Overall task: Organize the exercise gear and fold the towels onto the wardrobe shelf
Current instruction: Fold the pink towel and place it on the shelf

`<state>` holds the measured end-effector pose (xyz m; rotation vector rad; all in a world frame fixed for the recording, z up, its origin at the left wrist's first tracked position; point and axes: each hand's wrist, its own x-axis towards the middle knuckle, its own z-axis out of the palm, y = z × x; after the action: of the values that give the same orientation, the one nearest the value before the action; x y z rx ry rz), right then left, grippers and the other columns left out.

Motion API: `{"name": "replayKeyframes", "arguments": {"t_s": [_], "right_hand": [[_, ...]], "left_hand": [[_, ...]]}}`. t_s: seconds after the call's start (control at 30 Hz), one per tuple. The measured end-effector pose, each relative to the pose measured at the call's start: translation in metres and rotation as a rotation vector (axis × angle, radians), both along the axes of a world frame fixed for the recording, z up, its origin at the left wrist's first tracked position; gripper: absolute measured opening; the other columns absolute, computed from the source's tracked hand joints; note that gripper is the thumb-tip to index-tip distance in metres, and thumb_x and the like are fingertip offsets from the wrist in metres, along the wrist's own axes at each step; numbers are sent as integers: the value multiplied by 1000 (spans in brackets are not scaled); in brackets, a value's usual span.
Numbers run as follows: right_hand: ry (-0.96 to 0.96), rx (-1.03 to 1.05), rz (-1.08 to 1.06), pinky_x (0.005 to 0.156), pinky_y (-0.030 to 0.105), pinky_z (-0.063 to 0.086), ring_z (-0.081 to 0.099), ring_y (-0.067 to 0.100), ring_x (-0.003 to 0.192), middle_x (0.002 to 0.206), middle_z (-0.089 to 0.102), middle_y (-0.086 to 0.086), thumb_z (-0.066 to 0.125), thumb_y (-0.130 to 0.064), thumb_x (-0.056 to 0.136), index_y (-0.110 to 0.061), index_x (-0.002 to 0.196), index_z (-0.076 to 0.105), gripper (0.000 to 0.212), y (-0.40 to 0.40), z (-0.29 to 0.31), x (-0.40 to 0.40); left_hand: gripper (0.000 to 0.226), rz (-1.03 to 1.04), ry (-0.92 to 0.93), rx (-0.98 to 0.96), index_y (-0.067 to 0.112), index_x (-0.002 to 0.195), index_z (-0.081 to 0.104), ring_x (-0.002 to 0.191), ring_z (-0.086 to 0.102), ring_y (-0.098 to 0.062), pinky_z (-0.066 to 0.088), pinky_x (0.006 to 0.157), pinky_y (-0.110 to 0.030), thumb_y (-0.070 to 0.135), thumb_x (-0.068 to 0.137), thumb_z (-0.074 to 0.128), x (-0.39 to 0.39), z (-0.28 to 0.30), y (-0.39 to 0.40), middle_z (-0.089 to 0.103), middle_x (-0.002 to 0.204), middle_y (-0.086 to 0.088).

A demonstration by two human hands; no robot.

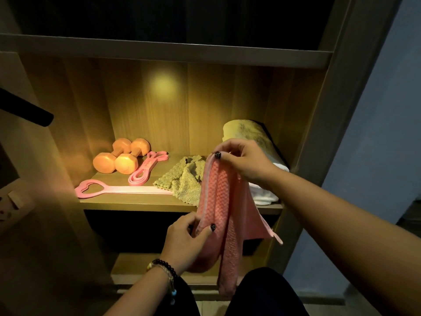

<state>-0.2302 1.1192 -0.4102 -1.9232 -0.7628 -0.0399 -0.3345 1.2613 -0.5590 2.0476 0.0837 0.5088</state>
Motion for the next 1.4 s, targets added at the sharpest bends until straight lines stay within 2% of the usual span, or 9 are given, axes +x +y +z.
{"name": "replayKeyframes", "arguments": {"t_s": [0.2,0.4,0.6,0.73,0.93,1.07,1.17,1.27,1.4], "right_hand": [[36,163,-225,81,34,51,61,22,92,97,65,3,57,-16,94,-23,89,69,15,-20,11,18],[86,216,-394,71,28,55,65,18,84,95,66,6,60,-14,92,-20,89,68,10,-60,-8,39],[55,51,-501,74,25,48,61,17,92,93,66,1,60,-9,90,-12,93,70,10,-89,-39,49],[87,-56,-428,73,28,51,61,15,89,96,65,1,56,-8,93,-13,95,67,12,-104,-51,44],[14,-326,-339,75,26,50,63,19,87,96,67,6,57,-4,92,-17,124,61,34,-120,-67,36],[92,-216,-436,61,21,49,64,13,78,94,68,3,57,-2,90,-15,97,71,20,-112,-71,33],[170,-80,-523,51,15,51,66,5,61,88,66,4,48,0,93,-14,95,63,21,-102,-66,32],[108,-3,-580,63,22,56,68,10,69,95,66,6,44,0,93,-15,104,60,25,-94,-60,31],[-103,-58,-595,77,32,52,60,11,79,93,64,-2,57,-11,90,-18,99,67,15,-99,-47,24]], "left_hand": [[41,78,66,49,23,51,48,64,55,-13,42,61,-28,23,81,75,4,-20,26,56,65,6],[25,93,155,34,15,64,68,79,64,-20,52,73,-38,26,86,68,7,-26,60,65,80,-2],[32,-10,343,-218,10,85,73,100,61,-19,45,95,-37,26,98,49,4,-5,83,67,103,-5],[7,140,245,-358,18,85,76,100,63,-23,49,95,-45,16,83,69,8,7,92,72,99,-3],[7,302,161,-351,17,77,72,85,62,-13,49,80,-30,12,76,76,9,22,95,70,83,1],[7,340,97,-346,14,84,71,79,60,-7,48,72,-23,13,79,75,17,32,89,68,83,4],[9,370,14,-378,13,94,69,81,57,-5,47,76,-25,13,85,70,27,47,84,64,86,8],[11,402,-55,-355,17,98,65,89,58,-8,48,83,-29,15,88,66,34,62,83,63,92,8],[29,339,-134,-237,23,115,59,90,59,-2,47,80,-23,12,89,66,24,73,92,66,90,9]]}}
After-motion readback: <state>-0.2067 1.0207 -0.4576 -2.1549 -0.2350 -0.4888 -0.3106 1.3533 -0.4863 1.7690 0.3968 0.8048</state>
